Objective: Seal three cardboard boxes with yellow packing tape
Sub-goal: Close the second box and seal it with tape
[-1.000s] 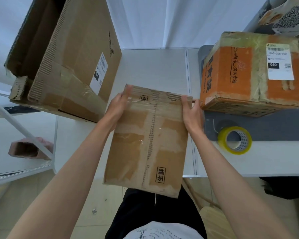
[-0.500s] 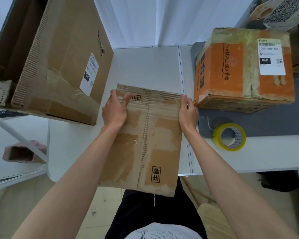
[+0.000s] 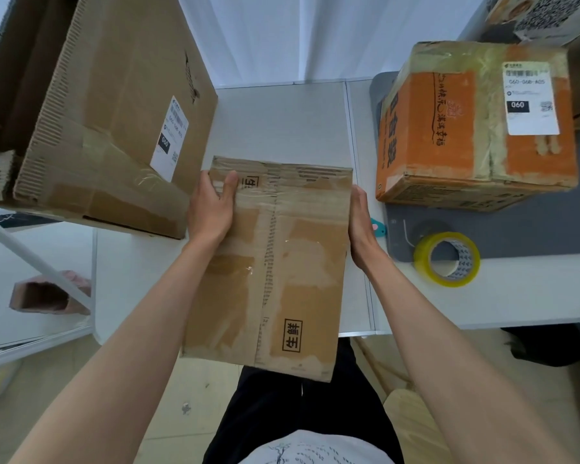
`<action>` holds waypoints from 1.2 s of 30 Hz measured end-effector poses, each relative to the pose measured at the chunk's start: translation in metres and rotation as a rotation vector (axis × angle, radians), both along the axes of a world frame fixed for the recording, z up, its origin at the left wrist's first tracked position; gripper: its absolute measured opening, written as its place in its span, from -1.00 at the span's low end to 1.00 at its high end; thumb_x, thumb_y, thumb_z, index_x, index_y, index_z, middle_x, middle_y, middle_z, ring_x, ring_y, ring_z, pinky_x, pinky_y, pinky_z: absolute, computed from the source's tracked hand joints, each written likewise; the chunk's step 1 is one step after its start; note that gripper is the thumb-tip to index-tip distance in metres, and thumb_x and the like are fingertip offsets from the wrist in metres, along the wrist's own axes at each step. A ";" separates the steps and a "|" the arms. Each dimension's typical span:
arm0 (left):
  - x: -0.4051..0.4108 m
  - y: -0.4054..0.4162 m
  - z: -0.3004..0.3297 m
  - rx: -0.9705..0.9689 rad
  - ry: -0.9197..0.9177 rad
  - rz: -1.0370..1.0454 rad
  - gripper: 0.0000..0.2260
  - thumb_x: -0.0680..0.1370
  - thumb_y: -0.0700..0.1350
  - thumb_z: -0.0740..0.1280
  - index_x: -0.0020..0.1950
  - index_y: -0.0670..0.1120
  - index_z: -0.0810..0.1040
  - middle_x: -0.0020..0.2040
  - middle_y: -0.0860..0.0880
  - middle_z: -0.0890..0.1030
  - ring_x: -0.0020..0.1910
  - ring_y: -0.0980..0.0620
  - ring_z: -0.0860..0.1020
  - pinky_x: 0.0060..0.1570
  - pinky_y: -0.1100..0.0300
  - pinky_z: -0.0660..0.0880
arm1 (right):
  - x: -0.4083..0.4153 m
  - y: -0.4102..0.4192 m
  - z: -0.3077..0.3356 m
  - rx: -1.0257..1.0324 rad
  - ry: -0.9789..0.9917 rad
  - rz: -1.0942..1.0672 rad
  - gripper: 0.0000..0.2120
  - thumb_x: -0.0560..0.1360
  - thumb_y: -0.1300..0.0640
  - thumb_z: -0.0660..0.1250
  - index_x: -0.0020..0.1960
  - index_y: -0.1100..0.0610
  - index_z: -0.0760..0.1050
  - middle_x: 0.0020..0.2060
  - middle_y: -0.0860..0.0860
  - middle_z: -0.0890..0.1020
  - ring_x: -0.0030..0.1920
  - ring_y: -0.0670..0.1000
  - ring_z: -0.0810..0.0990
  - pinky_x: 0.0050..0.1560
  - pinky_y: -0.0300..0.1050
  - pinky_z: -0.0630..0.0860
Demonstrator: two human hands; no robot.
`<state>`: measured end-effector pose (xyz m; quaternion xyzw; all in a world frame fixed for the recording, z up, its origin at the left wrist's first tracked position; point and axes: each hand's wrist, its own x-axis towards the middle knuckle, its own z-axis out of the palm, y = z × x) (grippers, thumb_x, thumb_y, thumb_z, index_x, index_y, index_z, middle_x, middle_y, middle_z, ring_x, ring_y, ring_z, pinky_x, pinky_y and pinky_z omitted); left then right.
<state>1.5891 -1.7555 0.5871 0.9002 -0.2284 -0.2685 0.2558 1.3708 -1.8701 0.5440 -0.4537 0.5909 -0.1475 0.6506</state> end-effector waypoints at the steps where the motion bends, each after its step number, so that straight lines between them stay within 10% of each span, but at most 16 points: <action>1: 0.000 -0.001 0.001 0.019 -0.040 0.017 -0.38 0.62 0.38 0.06 0.39 -0.10 0.38 0.36 -0.11 0.52 0.32 -0.17 0.48 0.18 -0.02 0.38 | 0.002 0.001 0.006 -0.058 0.003 -0.013 -0.64 0.66 -0.25 0.06 0.34 -0.12 0.39 0.25 0.01 0.47 0.24 -0.01 0.46 0.30 0.04 0.43; 5: 0.001 -0.002 0.001 0.021 0.030 0.105 -0.40 0.64 0.35 0.00 0.50 -0.04 0.30 0.45 -0.11 0.47 0.40 -0.20 0.43 0.32 -0.12 0.35 | 0.007 0.000 0.043 -0.213 0.021 -0.063 -0.68 0.69 -0.19 0.09 0.37 -0.12 0.38 0.27 0.02 0.30 0.06 -0.25 0.35 0.04 -0.27 0.28; 14: -0.050 -0.029 0.052 -0.306 0.121 -0.060 -0.39 0.62 0.33 0.16 0.62 0.14 0.19 0.63 0.03 0.10 0.61 0.00 0.06 0.58 -0.04 0.05 | 0.032 -0.024 0.112 -0.476 0.275 0.240 -0.46 0.57 -0.42 0.10 0.35 -0.06 0.32 0.18 0.04 0.24 0.19 0.07 0.36 0.16 -0.03 0.32; 21: -0.041 -0.023 0.076 -0.488 0.377 0.019 -0.20 0.35 0.30 0.42 0.56 0.20 0.27 0.52 0.07 0.29 0.49 0.10 0.32 0.46 -0.03 0.35 | 0.086 -0.016 0.129 -0.568 0.429 0.403 -0.22 0.42 -0.59 0.09 0.25 0.07 0.30 0.17 0.04 0.33 0.21 0.16 0.40 0.04 0.08 0.26; 29: 0.002 0.007 0.072 -0.665 0.647 0.141 -0.44 0.49 -0.07 0.30 0.50 -0.07 0.37 0.27 -0.12 0.56 0.09 0.02 0.65 -0.04 0.13 0.60 | 0.109 -0.027 0.104 -0.664 0.033 0.281 -0.76 0.60 -0.08 0.34 -0.10 0.07 0.49 -0.19 -0.07 0.52 -0.21 -0.17 0.49 -0.11 -0.18 0.36; 36: -0.009 0.026 0.067 -0.603 0.819 0.250 -0.38 0.47 0.01 0.31 0.47 -0.27 0.35 0.11 -0.19 0.63 0.01 -0.15 0.66 -0.20 0.08 0.62 | 0.098 0.000 0.094 -0.452 -0.227 -0.077 -0.90 0.64 0.17 0.29 0.01 0.11 0.58 -0.13 -0.07 0.63 -0.11 -0.12 0.57 -0.09 -0.26 0.49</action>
